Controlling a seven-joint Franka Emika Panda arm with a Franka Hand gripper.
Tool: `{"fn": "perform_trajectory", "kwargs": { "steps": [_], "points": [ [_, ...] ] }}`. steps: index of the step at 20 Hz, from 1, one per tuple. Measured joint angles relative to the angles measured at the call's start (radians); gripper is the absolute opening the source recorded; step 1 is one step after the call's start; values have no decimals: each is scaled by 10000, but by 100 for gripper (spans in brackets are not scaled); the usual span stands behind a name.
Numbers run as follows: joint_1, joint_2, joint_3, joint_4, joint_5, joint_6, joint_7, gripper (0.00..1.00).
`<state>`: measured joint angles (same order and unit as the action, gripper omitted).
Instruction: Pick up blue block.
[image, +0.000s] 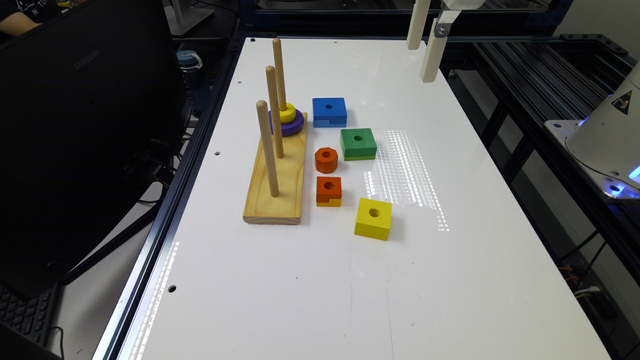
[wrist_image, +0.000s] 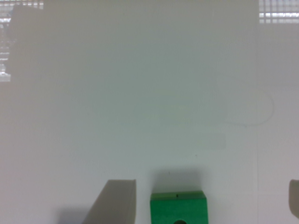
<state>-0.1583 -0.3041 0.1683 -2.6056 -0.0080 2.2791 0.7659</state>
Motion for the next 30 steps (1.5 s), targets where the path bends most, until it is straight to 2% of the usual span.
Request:
{"fn": "perform_trajectory", "kwargs": {
  "steps": [8, 10, 14, 18, 24, 28, 30],
  "points": [
    [0, -1, 0, 0, 0, 0, 0, 100],
    [-36, -2, -4, 0, -3, 0, -2, 100],
    [-184, -7, -6, 1, -15, 1, -72, 100],
    [-397, -12, -9, 17, -15, 2, -282, 100],
    [-647, -13, -10, 30, -16, 10, -522, 100],
    [-874, -1, -10, 57, -17, 90, -755, 100],
    [-931, 34, -11, 72, -17, 171, -807, 100]
  ]
}}
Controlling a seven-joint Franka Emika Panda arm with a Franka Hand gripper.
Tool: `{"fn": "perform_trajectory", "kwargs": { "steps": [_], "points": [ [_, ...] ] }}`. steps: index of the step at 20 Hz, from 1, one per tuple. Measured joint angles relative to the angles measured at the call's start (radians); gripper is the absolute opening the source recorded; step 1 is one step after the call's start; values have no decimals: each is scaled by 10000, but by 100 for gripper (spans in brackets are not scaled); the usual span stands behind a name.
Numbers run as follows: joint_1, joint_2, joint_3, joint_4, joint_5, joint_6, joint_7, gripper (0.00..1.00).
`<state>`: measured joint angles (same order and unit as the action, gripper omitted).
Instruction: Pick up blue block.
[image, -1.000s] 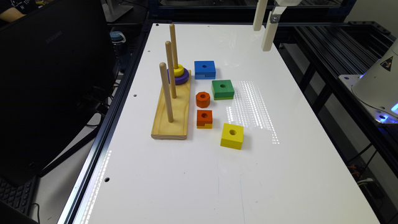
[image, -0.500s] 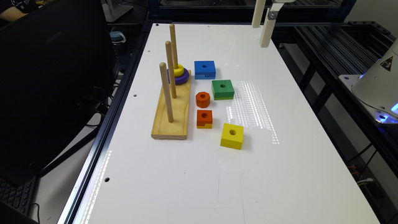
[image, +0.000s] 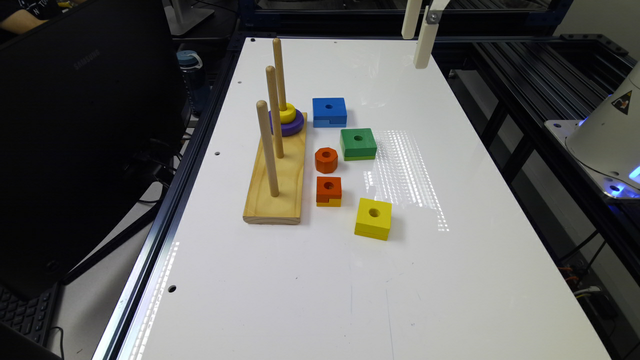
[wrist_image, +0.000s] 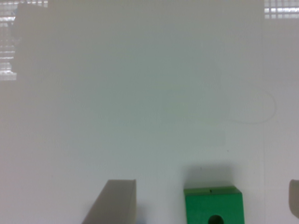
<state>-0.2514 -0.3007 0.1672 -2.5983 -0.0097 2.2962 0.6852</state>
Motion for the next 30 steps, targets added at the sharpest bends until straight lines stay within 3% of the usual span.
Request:
{"fn": "perform_trajectory", "kwargs": {
  "steps": [11, 16, 20, 24, 30],
  "points": [
    [-81, 345, 1, 287, -30, 119, -24, 100],
    [-152, 591, 1, 562, -87, 121, -46, 100],
    [-356, 1140, -1, 1113, -205, 135, -161, 100],
    [-476, 1735, 0, 1672, -314, 136, -198, 100],
    [-538, 2034, -2, 1964, -390, 136, -204, 100]
  ]
}}
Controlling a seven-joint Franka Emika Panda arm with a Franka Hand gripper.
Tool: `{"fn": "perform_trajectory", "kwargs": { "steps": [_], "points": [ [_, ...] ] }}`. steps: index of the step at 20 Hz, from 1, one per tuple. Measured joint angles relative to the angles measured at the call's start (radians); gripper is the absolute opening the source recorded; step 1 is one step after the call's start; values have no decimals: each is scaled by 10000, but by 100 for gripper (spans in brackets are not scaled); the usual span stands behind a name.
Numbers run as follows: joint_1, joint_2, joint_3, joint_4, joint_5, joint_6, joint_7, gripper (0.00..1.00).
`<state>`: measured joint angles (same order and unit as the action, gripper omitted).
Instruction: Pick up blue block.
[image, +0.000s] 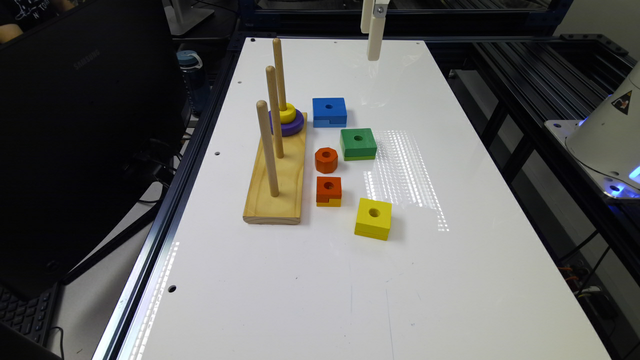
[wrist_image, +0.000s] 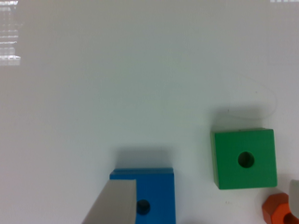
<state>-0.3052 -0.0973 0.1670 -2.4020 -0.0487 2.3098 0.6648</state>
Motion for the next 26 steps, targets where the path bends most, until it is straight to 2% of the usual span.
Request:
{"fn": "perform_trajectory", "kwargs": {
  "steps": [3, 6, 9, 12, 20, 22, 24, 26],
  "points": [
    [-68, 8, -5, 37, -33, 0, -32, 100],
    [-330, 124, -37, 219, -46, 0, -331, 100],
    [-564, 414, -42, 528, -54, 0, -573, 100],
    [-589, 695, -40, 775, -90, 0, -588, 100],
    [-591, 717, -41, 804, -118, 0, -587, 100],
    [-656, 717, -77, 819, -193, 0, -616, 100],
    [-789, 721, -83, 844, -199, 0, -751, 100],
    [-851, 744, -80, 874, -199, 0, -805, 100]
  ]
}}
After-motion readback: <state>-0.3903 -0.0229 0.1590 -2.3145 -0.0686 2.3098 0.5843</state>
